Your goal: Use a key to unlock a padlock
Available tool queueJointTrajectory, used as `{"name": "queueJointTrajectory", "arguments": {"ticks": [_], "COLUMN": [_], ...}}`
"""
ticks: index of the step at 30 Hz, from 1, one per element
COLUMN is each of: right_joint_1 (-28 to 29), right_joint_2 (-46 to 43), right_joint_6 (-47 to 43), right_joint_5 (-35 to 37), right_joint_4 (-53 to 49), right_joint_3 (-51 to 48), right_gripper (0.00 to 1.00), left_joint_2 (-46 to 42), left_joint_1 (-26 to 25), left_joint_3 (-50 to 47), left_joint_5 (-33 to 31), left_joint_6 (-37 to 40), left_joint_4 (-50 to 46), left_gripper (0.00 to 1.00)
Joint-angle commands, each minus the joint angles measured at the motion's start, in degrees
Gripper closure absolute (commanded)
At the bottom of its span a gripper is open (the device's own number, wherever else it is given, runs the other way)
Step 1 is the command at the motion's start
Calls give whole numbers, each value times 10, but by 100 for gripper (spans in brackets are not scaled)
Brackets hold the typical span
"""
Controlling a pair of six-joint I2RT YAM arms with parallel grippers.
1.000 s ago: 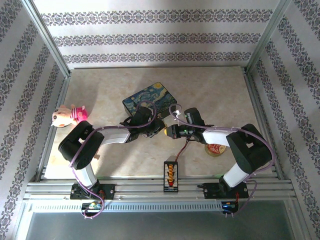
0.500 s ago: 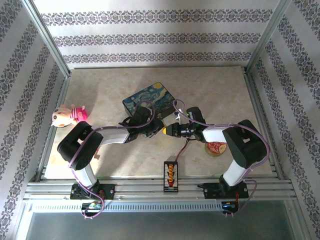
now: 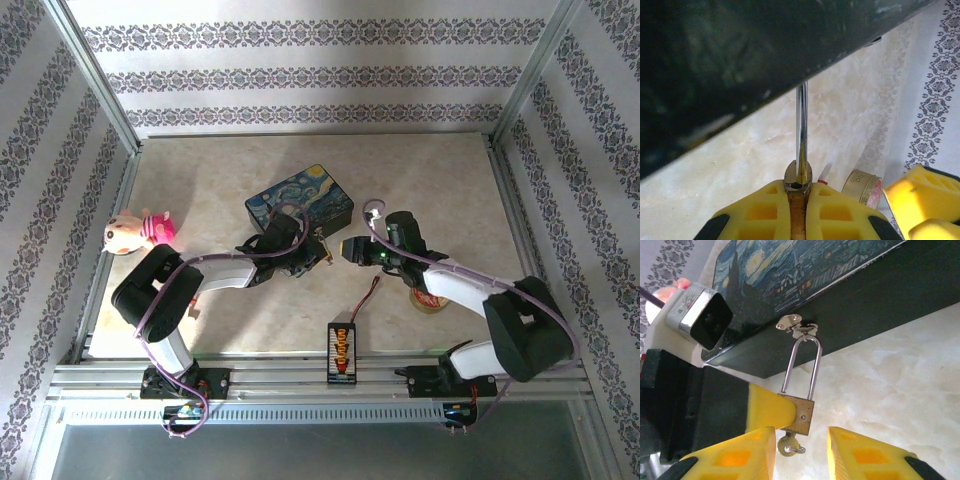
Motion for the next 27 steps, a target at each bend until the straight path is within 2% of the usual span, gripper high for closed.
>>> {"name": "queueJointTrajectory", "arguments": {"ticks": [1, 4, 6, 17, 27], "right_joint_1": [56, 120, 142, 216, 240], "right_joint_2": [-31, -44, -49, -7, 62], "right_joint_6": [-83, -126, -138, -192, -228], "right_joint_5": [147, 261, 293, 371, 389], "right_joint_4": [-100, -140, -145, -191, -202], "right_joint_3": [12, 25, 25, 78, 130], "right_gripper": [71, 74, 75, 75, 72], "left_joint_2": [-6, -8, -9, -5, -1], "left_joint_1": [4, 5, 6, 7, 8], "left_joint_3": [-16, -17, -17, -14, -10], "left_joint_5": [21, 20, 21, 29, 37], "left_joint_6": [-16, -16, -16, -20, -20], "left_joint_4": [-52, -52, -53, -52, -55], "left_gripper": [100, 100, 100, 100, 100]}}
